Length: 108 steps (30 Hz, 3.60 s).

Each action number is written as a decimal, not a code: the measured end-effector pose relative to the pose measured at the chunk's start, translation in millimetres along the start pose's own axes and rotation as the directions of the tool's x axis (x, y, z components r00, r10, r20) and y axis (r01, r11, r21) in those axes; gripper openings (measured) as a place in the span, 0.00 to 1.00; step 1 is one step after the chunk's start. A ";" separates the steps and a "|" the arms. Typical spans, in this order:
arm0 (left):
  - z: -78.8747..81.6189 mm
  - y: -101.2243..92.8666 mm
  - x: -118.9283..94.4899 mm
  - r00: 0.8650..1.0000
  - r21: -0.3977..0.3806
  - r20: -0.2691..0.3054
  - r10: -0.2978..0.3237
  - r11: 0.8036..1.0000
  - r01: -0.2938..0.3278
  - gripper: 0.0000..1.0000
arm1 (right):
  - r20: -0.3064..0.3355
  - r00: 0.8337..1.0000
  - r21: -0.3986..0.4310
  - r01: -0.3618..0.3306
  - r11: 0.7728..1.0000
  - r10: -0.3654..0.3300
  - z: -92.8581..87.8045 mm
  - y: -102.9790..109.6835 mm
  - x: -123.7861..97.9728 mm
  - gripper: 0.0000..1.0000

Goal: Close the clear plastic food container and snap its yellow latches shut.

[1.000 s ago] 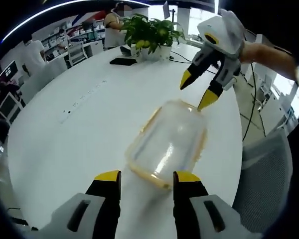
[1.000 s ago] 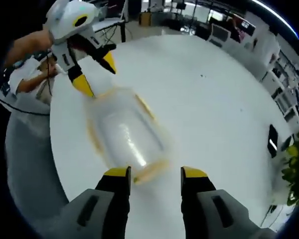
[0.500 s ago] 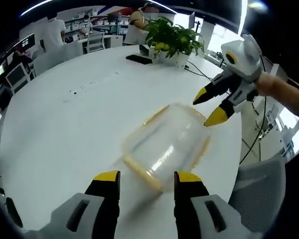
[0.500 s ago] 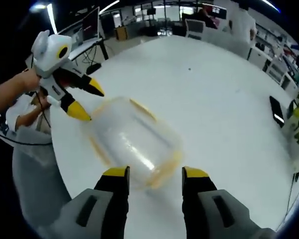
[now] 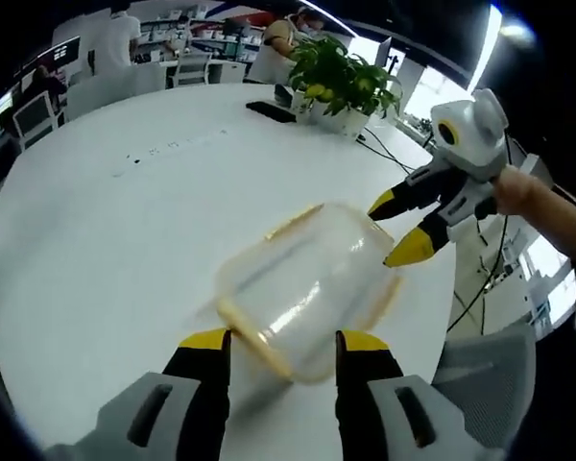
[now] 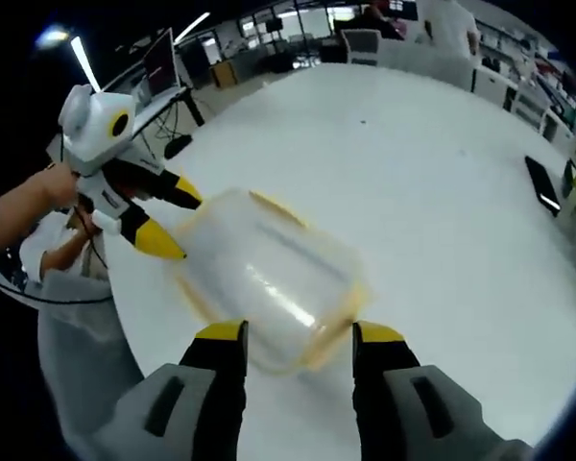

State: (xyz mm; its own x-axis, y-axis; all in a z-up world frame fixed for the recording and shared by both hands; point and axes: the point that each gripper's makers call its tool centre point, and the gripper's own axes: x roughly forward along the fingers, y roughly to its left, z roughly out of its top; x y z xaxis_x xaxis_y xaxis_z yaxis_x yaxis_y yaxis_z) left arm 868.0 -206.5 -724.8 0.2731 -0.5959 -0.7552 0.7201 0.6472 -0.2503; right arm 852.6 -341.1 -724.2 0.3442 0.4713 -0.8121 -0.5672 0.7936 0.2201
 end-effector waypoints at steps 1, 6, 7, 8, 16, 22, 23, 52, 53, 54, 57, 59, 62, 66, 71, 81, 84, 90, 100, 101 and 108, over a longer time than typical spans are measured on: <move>-0.2 -0.4 -0.2 1.000 -0.002 -0.001 -0.001 1.000 0.001 0.37 | 0.001 1.000 0.006 0.000 1.000 0.000 0.1 0.1 0.5 0.42; -1.7 -1.6 0.7 1.000 -0.036 -0.007 -0.006 0.999 0.006 0.37 | 0.000 1.000 0.042 0.007 0.999 -0.007 -0.4 1.1 0.8 0.43; -2.1 -2.3 1.2 1.000 -0.050 -0.010 -0.007 0.999 0.007 0.37 | 0.001 1.000 0.044 0.010 0.999 -0.010 -0.2 1.4 1.0 0.43; -2.4 -3.0 1.6 1.000 -0.053 -0.010 -0.007 0.999 0.007 0.38 | 0.001 1.000 0.045 0.013 0.999 -0.013 0.2 1.1 1.3 0.42; -2.8 -6.7 3.4 1.000 -0.059 -0.019 -0.003 0.998 0.002 0.39 | 0.000 1.000 0.092 0.029 0.995 -0.029 1.1 1.9 3.2 0.40; -1.9 -8.3 8.3 0.999 -0.169 -0.042 -0.008 0.986 0.001 0.37 | -0.007 0.999 0.165 0.051 0.985 -0.051 1.1 0.8 9.4 0.36; -2.2 -7.7 8.0 0.999 -0.168 -0.041 -0.008 0.986 0.001 0.37 | -0.014 0.998 0.165 0.056 0.985 -0.055 1.8 1.7 10.0 0.36; -3.6 -9.2 7.7 1.000 -0.163 -0.025 -0.008 0.987 0.004 0.40 | -0.002 0.999 0.175 0.053 0.983 -0.054 2.7 2.3 4.9 0.39; -3.9 -8.9 7.5 1.000 -0.164 -0.026 -0.008 0.986 0.004 0.40 | -0.002 0.999 0.177 0.052 0.983 -0.053 3.1 2.4 5.0 0.39; -3.6 -9.1 7.4 1.000 -0.162 -0.025 -0.007 0.987 0.002 0.40 | -0.001 0.999 0.177 0.052 0.983 -0.052 2.7 2.6 4.4 0.39; -2.0 -9.5 6.4 1.000 -0.137 -0.022 0.007 0.990 -0.010 0.40 | 0.006 0.999 0.177 0.047 0.983 -0.049 3.1 2.5 4.5 0.40; -1.7 -9.9 5.4 1.000 -0.118 -0.026 0.014 0.993 -0.017 0.41 | 0.011 0.999 0.175 0.044 0.984 -0.046 3.0 2.2 4.2 0.40; -1.9 -10.0 3.0 0.999 -0.082 -0.036 0.018 0.996 -0.021 0.40 | 0.007 0.999 0.162 0.040 0.986 -0.041 3.2 2.7 3.6 0.40; -2.3 -10.0 0.9 0.999 -0.043 -0.046 0.021 0.999 -0.023 0.39 | -0.002 0.999 0.130 0.040 0.991 -0.040 3.0 3.2 2.5 0.40; -2.1 -12.7 -3.5 0.998 -0.026 -0.054 0.021 0.999 -0.022 0.39 | -0.017 0.999 0.097 0.046 0.994 -0.045 1.3 3.4 0.1 0.39; 9.4 -15.5 -16.5 0.999 0.041 -0.035 0.032 0.999 -0.030 0.37 | -0.018 0.998 0.050 0.053 0.997 -0.052 3.3 4.9 -8.8 0.36; 16.2 -17.2 -19.2 0.999 0.067 -0.021 0.036 0.997 -0.034 0.37 | -0.011 0.998 0.034 0.057 0.998 -0.057 6.0 4.0 -12.2 0.35; 24.4 -21.3 -19.6 0.999 0.135 -0.013 0.037 0.990 -0.035 0.35 | 0.011 0.998 0.003 0.056 0.998 -0.056 14.5 4.6 -18.3 0.34; 37.6 -29.1 -17.1 1.000 0.234 0.008 0.010 0.972 -0.011 0.27 | 0.084 0.996 -0.083 0.043 0.996 -0.036 38.0 8.3 -22.2 0.29; 38.8 -29.1 -16.5 1.000 0.250 0.006 0.008 0.968 -0.009 0.26 | 0.094 0.995 -0.096 0.037 0.995 -0.028 41.3 9.5 -22.2 0.28; 44.6 -33.8 -13.1 1.000 0.305 0.001 -0.010 0.952 0.009 0.22 | 0.111 0.994 -0.143 0.026 0.989 -0.010 53.7 11.6 -19.2 0.21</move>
State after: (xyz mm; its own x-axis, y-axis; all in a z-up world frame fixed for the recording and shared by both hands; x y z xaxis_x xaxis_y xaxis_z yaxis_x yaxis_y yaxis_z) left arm 868.6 -241.7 -679.4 0.2668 -0.6025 -0.7522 0.8828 0.4658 -0.0600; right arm 879.6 -320.3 -677.1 0.4311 0.5031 -0.7490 -0.6595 0.7423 0.1191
